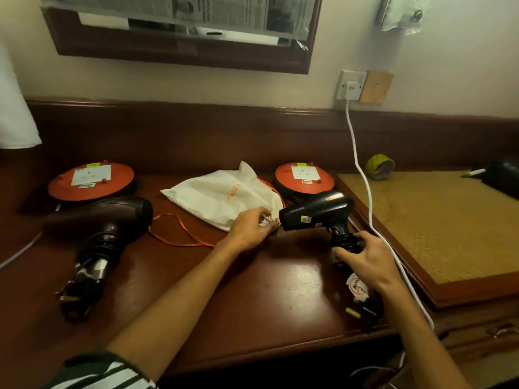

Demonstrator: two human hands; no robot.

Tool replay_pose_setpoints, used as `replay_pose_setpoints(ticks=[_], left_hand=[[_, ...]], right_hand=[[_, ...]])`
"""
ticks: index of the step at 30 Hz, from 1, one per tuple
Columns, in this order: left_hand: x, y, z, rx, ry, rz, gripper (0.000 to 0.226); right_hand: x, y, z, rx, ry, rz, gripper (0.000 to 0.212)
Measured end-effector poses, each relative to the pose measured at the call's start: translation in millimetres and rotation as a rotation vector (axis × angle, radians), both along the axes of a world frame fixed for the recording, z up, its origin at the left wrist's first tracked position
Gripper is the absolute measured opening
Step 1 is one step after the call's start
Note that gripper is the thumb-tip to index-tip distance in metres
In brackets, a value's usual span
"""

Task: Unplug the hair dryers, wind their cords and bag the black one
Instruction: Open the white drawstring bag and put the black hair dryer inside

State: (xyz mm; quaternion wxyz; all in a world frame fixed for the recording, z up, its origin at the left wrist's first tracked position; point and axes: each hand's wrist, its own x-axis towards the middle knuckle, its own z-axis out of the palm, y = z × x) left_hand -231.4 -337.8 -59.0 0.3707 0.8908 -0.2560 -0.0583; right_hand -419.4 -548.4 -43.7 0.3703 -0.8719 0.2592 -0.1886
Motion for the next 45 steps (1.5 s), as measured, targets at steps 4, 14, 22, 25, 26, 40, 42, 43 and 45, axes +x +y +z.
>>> replay_pose_setpoints(ticks=[4, 14, 22, 25, 26, 40, 42, 43, 45], left_hand=[[7.7, 21.2, -8.2, 0.049, -0.094, -0.022, 0.052], [30.7, 72.9, -15.1, 0.04, -0.13, -0.039, 0.035], [23.7, 79.1, -22.4, 0.057, -0.325, 0.04, 0.034], [19.2, 82.2, -24.9, -0.075, -0.288, 0.043, 0.03], [17.3, 83.0, -24.3, -0.11, -0.284, 0.055, 0.03], [22.3, 103.4, -2.8, -0.315, -0.311, 0.174, 0.027], [29.3, 110.2, 3.0, -0.312, -0.264, 0.155, 0.031], [32.5, 114.6, 6.8, -0.322, -0.226, 0.147, 0.032], [39.5, 120.2, 16.9, -0.363, -0.176, 0.142, 0.031]], right_hand=[[12.7, 6.1, -5.9, 0.002, 0.098, -0.028, 0.029], [32.2, 6.2, -1.1, 0.01, 0.302, -0.048, 0.038], [53.2, 73.4, 38.3, -0.48, 0.177, 0.075, 0.054], [83.7, 124.2, 31.5, -0.217, 0.004, 0.318, 0.032], [94.7, 138.3, 24.5, -0.177, 0.005, 0.354, 0.03], [168.0, 180.8, -9.2, -0.153, -0.032, 0.199, 0.026], [177.5, 177.3, 0.6, -0.238, 0.06, 0.28, 0.025], [182.5, 175.3, 6.3, -0.27, 0.098, 0.328, 0.024], [190.2, 174.6, 15.9, -0.246, 0.096, 0.368, 0.019]])
